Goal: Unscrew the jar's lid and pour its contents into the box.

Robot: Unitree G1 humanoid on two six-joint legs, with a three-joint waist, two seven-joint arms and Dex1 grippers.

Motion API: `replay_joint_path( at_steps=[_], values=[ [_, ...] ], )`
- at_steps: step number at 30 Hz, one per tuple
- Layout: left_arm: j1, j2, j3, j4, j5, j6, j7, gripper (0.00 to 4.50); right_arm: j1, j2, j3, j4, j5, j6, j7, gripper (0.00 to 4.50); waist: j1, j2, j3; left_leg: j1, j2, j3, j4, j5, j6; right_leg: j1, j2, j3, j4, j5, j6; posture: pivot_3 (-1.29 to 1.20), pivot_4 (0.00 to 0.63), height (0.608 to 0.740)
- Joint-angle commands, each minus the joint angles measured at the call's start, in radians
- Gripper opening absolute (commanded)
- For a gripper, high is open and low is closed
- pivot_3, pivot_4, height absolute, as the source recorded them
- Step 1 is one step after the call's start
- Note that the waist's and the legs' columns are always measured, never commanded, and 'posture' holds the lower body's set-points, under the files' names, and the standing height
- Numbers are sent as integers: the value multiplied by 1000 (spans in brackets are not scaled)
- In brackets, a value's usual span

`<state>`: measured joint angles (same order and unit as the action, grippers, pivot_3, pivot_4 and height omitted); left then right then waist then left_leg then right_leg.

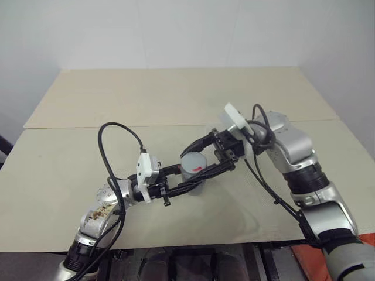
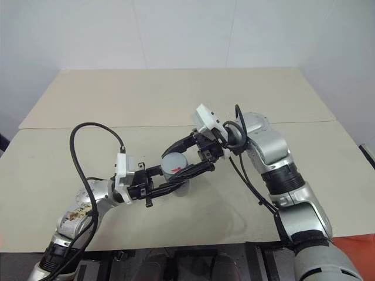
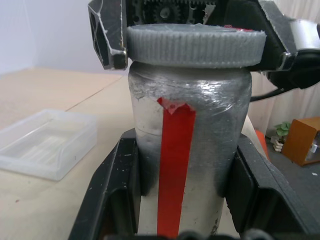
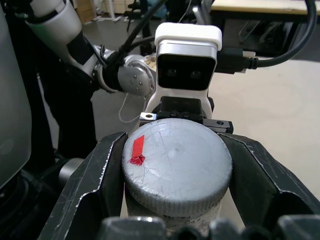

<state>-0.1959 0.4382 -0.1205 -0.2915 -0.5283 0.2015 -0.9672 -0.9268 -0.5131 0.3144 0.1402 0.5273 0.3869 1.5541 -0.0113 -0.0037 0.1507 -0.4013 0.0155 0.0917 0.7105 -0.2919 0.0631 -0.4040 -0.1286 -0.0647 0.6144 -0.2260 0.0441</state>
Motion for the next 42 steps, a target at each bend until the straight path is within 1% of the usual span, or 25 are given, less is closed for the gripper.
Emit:
replay_joint_path(
  at_steps=[1,2,4,5,7,10,13,17,20,21,22,25,27,29,33,35,42],
  values=[
    [-24,-10,19,-30,12,-31,17,1867,-9,12,-6,30,4,-9,53,2818,1,0,0,0,0,0,0,0,0,0,0,0,0,0,0,0,150,740],
    [-21,-13,19,-25,18,-36,23,1867,-3,21,-24,30,6,-9,30,2818,1,0,0,0,0,0,0,0,0,0,0,0,0,0,0,0,150,740],
    [-18,-18,19,-18,26,-41,28,1867,8,32,-54,28,13,-2,-10,3513,1,0,0,0,0,0,0,0,0,0,0,0,0,0,0,0,150,740],
    [-16,-20,19,-16,28,-42,28,1867,15,34,-66,25,20,1,-14,3749,1,0,0,0,0,0,0,0,0,0,0,0,0,0,0,0,150,740],
    [-13,-23,19,-11,35,-49,34,1867,43,30,-106,-4,40,13,-46,4437,2,0,0,0,0,0,0,0,-1,0,0,0,0,0,0,0,150,740],
    [-9,-27,21,-6,41,-52,41,1867,113,8,-178,-80,70,28,-95,4476,9,0,0,-1,0,0,0,0,-1,0,-1,-1,0,0,0,0,150,740],
    [-6,-24,26,9,46,-57,39,1867,193,-18,-242,-189,69,37,-197,4476,13,0,0,-1,0,0,0,0,-1,-1,-1,-1,0,0,0,0,150,740],
    [-12,-33,37,59,104,-92,82,1867,307,-35,-331,-374,29,44,-418,4476,17,0,0,-1,0,0,0,0,-1,-1,-1,-1,0,0,0,0,150,740],
    [-28,-53,45,96,154,-113,145,1867,364,-1,-368,-537,-16,84,-652,4476,19,0,0,-1,0,0,0,1,-1,-1,-1,-1,0,0,0,0,150,740],
    [-34,-59,47,101,162,-116,158,1867,382,29,-361,-620,-48,137,-770,4476,18,0,0,-1,0,0,0,1,-2,-1,-1,-1,0,0,0,0,150,740],
    [-36,-60,48,102,167,-118,164,1867,395,49,-353,-681,-66,181,-854,4476,17,0,0,-1,0,0,0,1,-2,-1,-1,-1,0,0,0,0,150,740],
    [-47,-72,50,112,182,-125,186,1867,464,127,-277,-841,-111,281,-1039,4476,20,0,0,-1,0,0,0,2,-3,-2,0,-1,2,0,0,0,150,740],
    [-55,-77,48,120,190,-127,193,1867,502,191,-178,-884,-204,312,-1169,4476,20,0,0,-1,0,0,0,2,-3,-2,-1,-1,2,0,0,0,150,740],
    [-63,-81,46,126,196,-128,199,1867,508,232,-98,-881,-293,332,-1265,4476,19,0,0,-1,0,0,0,2,-3,-2,-1,-1,2,0,0,0,150,740],
    [-72,-85,45,137,207,-136,204,1867,494,322,-29,-864,-321,349,-1332,4476,17,0,0,-1,-1,0,0,2,-4,-2,0,-1,1,0,0,0,150,740],
    [-69,-86,48,131,206,-134,206,1867,492,345,-12,-854,-338,346,-1348,4476,15,0,0,-1,-1,0,0,2,-4,-2,0,-1,1,0,0,0,150,740],
    [-58,-91,48,111,204,-127,220,1867,501,360,1,-809,-347,328,-1337,4476,10,0,0,-1,-1,0,0,2,-4,-1,1,-1,1,0,0,0,150,740]
  ],
)
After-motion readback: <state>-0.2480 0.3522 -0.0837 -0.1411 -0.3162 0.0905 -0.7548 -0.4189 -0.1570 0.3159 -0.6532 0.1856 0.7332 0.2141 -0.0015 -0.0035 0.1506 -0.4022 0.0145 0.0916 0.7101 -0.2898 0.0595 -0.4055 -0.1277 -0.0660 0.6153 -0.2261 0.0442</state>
